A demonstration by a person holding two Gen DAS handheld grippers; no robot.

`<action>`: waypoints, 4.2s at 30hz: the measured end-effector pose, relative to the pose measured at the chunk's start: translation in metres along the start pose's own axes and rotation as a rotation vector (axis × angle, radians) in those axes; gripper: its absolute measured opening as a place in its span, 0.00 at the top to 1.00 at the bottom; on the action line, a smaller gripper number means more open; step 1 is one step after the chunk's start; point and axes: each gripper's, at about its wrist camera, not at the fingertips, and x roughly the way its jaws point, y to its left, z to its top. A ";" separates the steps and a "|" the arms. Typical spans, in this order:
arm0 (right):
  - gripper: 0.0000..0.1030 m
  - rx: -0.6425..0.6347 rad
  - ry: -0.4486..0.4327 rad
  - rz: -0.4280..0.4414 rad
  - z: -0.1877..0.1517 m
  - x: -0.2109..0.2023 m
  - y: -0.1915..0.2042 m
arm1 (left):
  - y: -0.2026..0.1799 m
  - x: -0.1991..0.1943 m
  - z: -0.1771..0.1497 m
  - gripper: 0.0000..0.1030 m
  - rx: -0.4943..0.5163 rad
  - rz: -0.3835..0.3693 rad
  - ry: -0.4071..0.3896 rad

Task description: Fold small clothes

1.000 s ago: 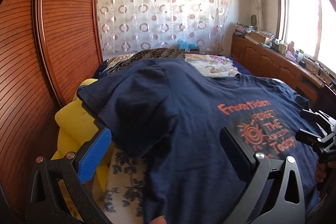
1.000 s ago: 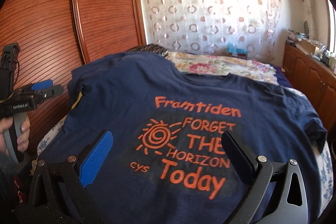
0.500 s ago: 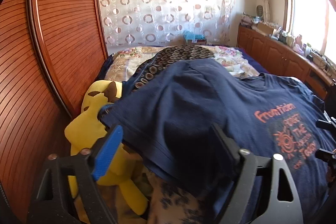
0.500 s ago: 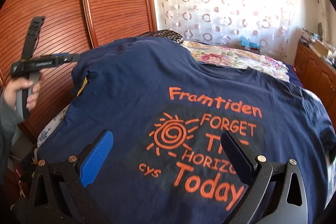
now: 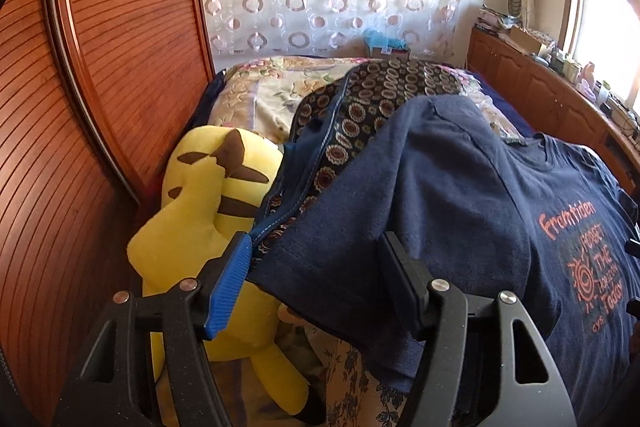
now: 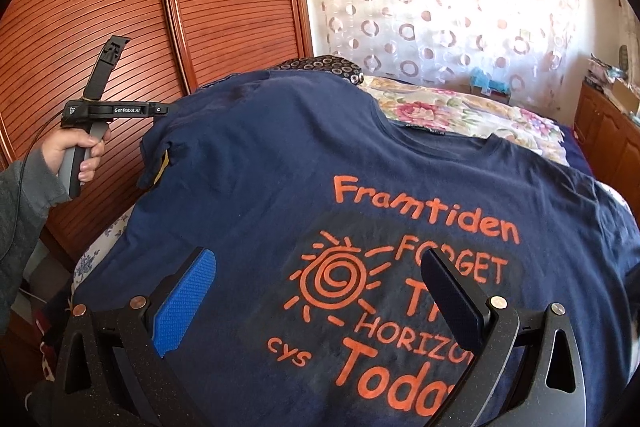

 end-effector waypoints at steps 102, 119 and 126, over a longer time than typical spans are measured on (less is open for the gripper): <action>0.91 -0.021 0.121 -0.067 0.135 0.196 -0.087 | -0.139 0.010 -0.080 0.17 0.098 -0.123 0.119; 0.44 -0.007 0.052 -0.060 0.053 0.031 -0.116 | -0.137 -0.034 -0.065 0.17 0.038 -0.066 -0.049; 0.27 0.045 -0.028 -0.139 0.018 -0.050 -0.125 | -0.159 -0.061 -0.051 0.17 0.036 -0.080 -0.147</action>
